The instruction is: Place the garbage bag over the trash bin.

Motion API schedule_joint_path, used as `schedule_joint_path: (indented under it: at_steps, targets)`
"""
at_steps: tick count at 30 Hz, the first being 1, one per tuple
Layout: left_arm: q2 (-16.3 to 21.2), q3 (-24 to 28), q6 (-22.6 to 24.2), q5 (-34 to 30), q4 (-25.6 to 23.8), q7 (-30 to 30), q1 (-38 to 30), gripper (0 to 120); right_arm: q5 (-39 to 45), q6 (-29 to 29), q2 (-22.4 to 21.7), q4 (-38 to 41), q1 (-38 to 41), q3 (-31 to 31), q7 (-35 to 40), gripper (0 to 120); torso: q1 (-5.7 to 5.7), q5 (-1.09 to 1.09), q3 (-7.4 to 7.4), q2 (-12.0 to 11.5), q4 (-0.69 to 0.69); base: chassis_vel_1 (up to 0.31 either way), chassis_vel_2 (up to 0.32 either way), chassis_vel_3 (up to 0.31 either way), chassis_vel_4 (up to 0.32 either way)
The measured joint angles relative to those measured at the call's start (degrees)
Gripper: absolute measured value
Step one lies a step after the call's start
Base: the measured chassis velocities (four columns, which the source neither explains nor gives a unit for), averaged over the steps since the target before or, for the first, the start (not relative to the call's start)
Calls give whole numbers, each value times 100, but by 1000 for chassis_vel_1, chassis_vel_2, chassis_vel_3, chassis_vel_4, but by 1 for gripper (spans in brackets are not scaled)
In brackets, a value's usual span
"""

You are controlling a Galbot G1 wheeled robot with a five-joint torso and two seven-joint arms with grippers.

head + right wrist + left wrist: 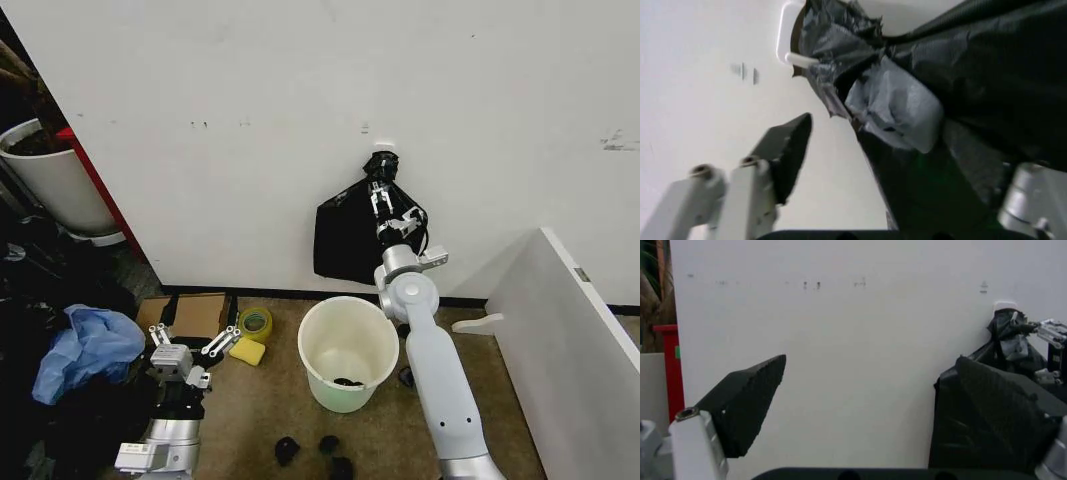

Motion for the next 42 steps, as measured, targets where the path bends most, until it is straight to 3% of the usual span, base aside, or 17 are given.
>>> schedule_joint_path:
  at_steps: [3, 13, 16, 19, 31, 42]
  targets:
    - [0, 19, -1, 8, 6, 0, -5, 100, -34, 20, -19, 23, -18, 4, -23, 62, 0, 0, 0, 0, 0, 0, 0, 0, 0]
    - [-26, 90, -28, 52, 119, 3, -45, 100, -233, 207, -60, 16, -52, -5, -145, 19, 0, 0, 0, 0, 0, 0, 0, 0, 0]
    - [-36, 97, -48, 62, 137, 3, -46, 100, -287, 273, -60, -11, -44, -20, -176, 16, 0, 0, 0, 0, 0, 0, 0, 0, 0]
    - [-61, 111, -110, 81, 173, 3, -42, 100, -368, 423, -67, 4, -111, -69, -223, 0, 0, 0, 0, 0, 0, 0, 0, 0, 0]
    - [-56, 149, -149, 83, 187, -22, -88, 100, -818, 616, -373, 565, -955, -450, -332, 0, 0, 0, -1, 0, 0, 0, 0, 0, 0]
    - [-31, 182, -131, -81, 229, -20, -366, 100, -1994, 475, -1076, 1752, -2416, -876, 29, 0, -1, 0, -1, 1, 0, 0, 0, 0, 0]
